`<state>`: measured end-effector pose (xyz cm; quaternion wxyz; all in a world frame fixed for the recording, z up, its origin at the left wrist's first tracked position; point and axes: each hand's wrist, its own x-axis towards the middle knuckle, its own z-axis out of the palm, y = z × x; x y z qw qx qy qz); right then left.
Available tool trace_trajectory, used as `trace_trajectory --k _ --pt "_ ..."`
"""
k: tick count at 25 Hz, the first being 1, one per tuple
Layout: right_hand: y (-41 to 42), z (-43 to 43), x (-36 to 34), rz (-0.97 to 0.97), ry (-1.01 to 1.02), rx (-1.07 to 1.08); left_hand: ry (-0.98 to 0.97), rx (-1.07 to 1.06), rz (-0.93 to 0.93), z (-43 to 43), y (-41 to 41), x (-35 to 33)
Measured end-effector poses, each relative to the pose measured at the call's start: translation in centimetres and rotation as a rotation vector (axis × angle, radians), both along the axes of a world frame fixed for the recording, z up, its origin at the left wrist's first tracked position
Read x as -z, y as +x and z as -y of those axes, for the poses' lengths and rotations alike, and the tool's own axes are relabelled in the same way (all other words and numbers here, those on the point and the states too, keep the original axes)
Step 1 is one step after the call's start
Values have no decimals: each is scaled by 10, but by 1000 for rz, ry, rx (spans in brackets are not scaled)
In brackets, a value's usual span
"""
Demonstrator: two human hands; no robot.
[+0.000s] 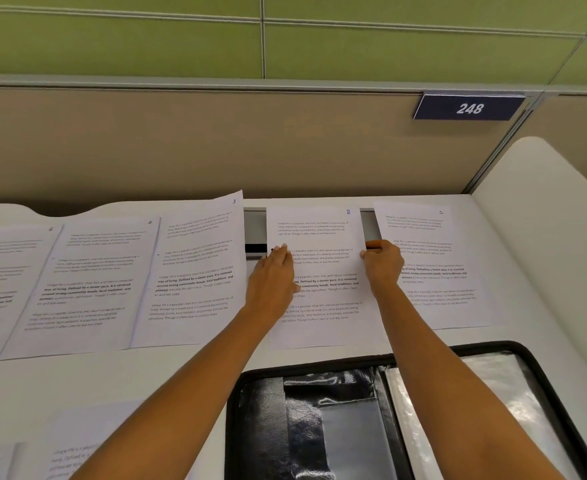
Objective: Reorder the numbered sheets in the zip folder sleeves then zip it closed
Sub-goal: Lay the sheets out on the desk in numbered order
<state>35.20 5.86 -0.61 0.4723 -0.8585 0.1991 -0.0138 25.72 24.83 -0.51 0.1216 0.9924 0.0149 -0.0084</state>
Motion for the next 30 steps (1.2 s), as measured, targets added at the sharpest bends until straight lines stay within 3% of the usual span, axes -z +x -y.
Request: trace_trajectory --k 9,18,23,30 --pt "-5 -3 -14 27 -87 -13 -20 87 34 -2 -10 -3" --pt "-69 -39 -43 239 -151 -147 -58 169 110 -33 -57 -22" --pt "-139 -88 -44 300 -123 -269 -115 78 121 -91 -122 -23" --pt "-263 -156 -26 146 -128 -360 -251 -154 65 -187 -252 -16"
